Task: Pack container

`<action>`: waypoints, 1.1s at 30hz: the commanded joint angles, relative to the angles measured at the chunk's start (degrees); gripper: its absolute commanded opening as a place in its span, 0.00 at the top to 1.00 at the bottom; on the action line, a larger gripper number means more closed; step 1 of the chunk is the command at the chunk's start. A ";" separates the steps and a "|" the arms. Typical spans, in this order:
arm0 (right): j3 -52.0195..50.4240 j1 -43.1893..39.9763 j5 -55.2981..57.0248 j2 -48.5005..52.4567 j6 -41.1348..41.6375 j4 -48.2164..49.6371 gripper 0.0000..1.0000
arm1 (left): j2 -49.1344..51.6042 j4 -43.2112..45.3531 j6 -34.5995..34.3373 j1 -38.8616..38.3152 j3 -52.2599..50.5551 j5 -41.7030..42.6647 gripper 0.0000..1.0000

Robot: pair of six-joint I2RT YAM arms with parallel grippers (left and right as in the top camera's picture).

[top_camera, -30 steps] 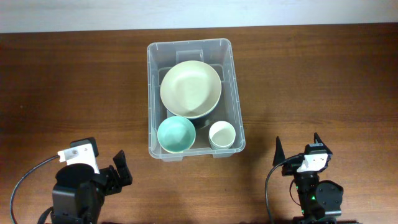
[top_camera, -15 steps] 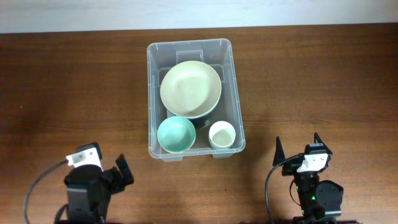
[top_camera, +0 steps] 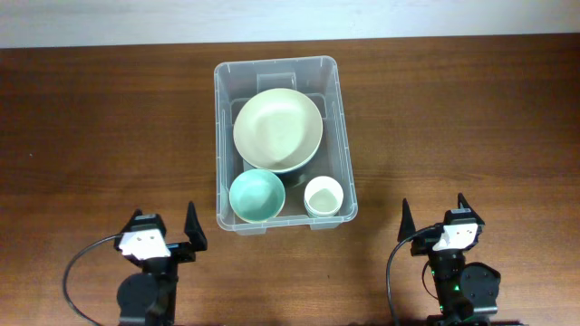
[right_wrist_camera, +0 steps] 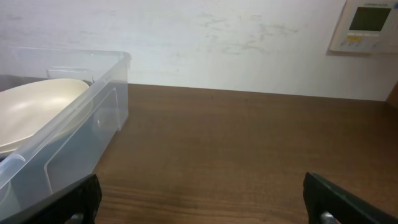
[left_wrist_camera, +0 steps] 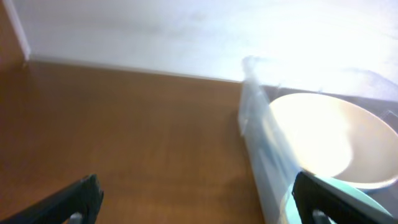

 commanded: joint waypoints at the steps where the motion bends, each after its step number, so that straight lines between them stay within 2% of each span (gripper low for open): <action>1: -0.26 -0.42 -0.55 -0.59 0.48 -0.24 0.01 | -2.56 5.09 14.25 0.90 -3.06 6.47 0.00; 6: -0.26 -0.42 -0.55 -0.59 0.48 -0.24 0.01 | -5.38 7.32 16.22 1.68 -6.73 6.75 0.00; 8: -0.26 -0.42 -0.55 -0.59 0.48 -0.24 0.01 | -5.35 4.35 17.07 1.77 -6.78 8.22 0.00; 16: -0.26 -0.42 -0.57 -0.59 0.46 -0.24 0.01 | -5.35 4.55 20.85 1.79 -6.80 8.98 0.00; 33: -0.26 -0.42 -0.57 -0.59 0.48 -0.22 0.01 | -5.33 4.55 20.83 1.79 -6.78 9.03 0.00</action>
